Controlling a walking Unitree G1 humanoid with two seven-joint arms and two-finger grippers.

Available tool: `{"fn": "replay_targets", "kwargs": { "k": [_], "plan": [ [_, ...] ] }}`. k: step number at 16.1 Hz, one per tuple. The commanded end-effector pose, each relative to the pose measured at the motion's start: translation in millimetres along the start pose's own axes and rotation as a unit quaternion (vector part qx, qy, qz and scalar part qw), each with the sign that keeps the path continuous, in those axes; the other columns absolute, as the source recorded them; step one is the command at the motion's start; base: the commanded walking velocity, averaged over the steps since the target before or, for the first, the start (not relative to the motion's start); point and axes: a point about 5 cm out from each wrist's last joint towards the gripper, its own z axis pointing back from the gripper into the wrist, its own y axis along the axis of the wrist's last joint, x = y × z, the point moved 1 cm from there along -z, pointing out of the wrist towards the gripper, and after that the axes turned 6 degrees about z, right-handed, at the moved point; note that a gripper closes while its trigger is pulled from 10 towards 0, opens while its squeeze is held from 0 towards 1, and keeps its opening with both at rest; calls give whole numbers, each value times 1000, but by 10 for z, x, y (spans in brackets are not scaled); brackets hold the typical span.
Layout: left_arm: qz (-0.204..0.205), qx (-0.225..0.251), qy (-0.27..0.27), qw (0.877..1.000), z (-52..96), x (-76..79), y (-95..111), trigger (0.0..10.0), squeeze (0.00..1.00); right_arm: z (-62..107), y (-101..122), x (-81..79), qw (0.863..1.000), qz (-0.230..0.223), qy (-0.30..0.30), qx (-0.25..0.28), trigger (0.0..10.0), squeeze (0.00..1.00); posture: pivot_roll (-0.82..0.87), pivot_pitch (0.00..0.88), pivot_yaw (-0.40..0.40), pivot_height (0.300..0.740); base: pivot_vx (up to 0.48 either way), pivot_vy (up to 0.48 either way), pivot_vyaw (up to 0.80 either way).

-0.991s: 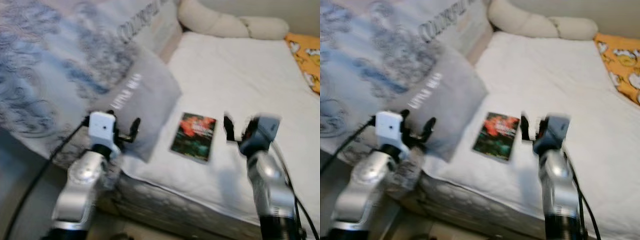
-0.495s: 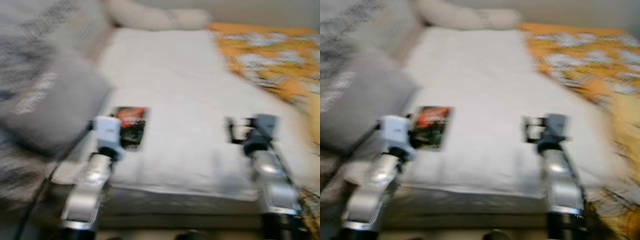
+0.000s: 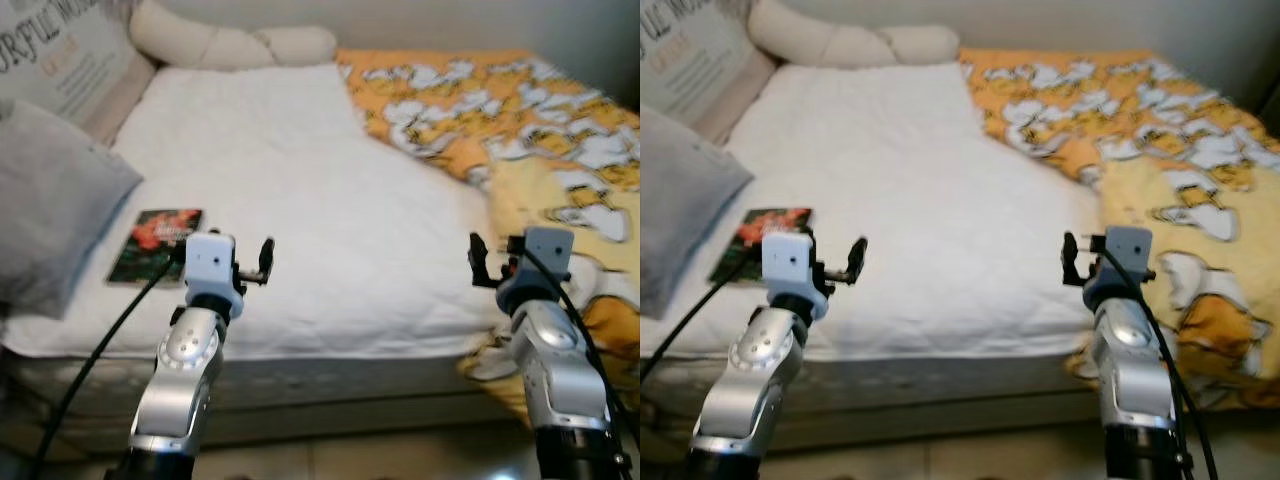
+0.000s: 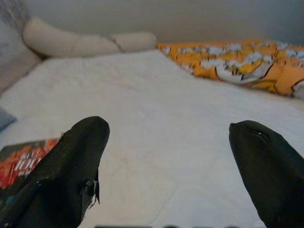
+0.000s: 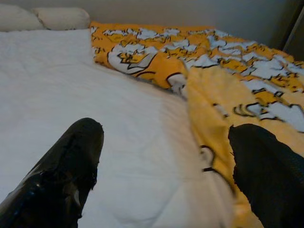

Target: Clean up the room

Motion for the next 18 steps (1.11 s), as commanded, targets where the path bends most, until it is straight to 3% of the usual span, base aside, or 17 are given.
{"fn": "replay_targets", "kwargs": {
  "k": [1,5,9,14,15,18],
  "plan": [
    [-9,1,11,1000,0,-54,5,10000,0,-2,37,-87,1000,-1,12,5,10000,1000,-27,0,-10,740,0,-480,0],
    [-9,4,13,1000,-3,-49,9,10000,0,0,58,-140,998,37,40,17,10000,1000,-26,0,-10,740,0,-480,0],
    [5,-1,3,1000,-4,-19,-9,10000,0,-2,17,-164,999,5,42,-2,10000,1000,-22,0,-16,740,0,0,0],
    [3,0,27,1000,5,-116,-22,10000,0,22,50,-324,996,21,91,8,10000,1000,-21,0,-21,740,56,0,0],
    [-3,-1,24,1000,7,-119,-23,10000,0,26,46,-355,995,23,96,7,10000,0,-20,0,-22,740,304,0,0],
    [-10,-1,16,1000,7,-108,-17,10000,0,31,39,-377,995,24,100,4,10000,0,-19,0,-23,740,305,0,0]
  ]
}}
